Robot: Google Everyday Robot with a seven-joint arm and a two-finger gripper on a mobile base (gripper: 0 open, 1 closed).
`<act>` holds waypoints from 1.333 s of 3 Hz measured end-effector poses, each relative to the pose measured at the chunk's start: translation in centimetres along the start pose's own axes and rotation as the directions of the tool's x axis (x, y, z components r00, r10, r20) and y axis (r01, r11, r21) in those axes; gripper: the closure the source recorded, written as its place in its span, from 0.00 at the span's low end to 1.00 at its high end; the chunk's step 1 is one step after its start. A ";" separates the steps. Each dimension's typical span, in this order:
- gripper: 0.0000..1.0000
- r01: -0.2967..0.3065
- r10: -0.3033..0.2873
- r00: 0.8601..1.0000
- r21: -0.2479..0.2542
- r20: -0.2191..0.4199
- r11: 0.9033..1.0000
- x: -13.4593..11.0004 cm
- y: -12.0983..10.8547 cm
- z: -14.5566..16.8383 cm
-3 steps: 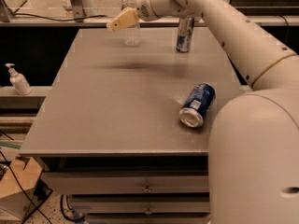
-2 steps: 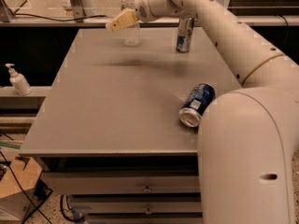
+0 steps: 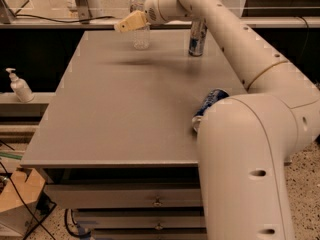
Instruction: Knock water bottle over
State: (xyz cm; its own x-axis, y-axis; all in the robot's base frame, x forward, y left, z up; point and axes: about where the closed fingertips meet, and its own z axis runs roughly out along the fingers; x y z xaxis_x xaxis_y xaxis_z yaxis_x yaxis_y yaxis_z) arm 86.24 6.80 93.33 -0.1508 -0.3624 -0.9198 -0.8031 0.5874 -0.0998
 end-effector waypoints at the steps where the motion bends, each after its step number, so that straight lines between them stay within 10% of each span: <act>1: 0.18 -0.055 0.055 0.998 0.009 0.009 0.998 0.7 -1.0 0.7; 4: 0.88 0.009 -0.008 0.999 -0.017 0.038 1.000 -0.9 -0.4 -2.5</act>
Offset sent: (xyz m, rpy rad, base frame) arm 0.0242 -0.0207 -0.0098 0.0792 0.0485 -0.0737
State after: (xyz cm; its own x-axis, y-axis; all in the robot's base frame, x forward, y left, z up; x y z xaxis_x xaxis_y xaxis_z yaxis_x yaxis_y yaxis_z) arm 85.30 5.09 95.16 -0.1222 -0.3396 -0.9326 -0.8141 0.5718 -0.1016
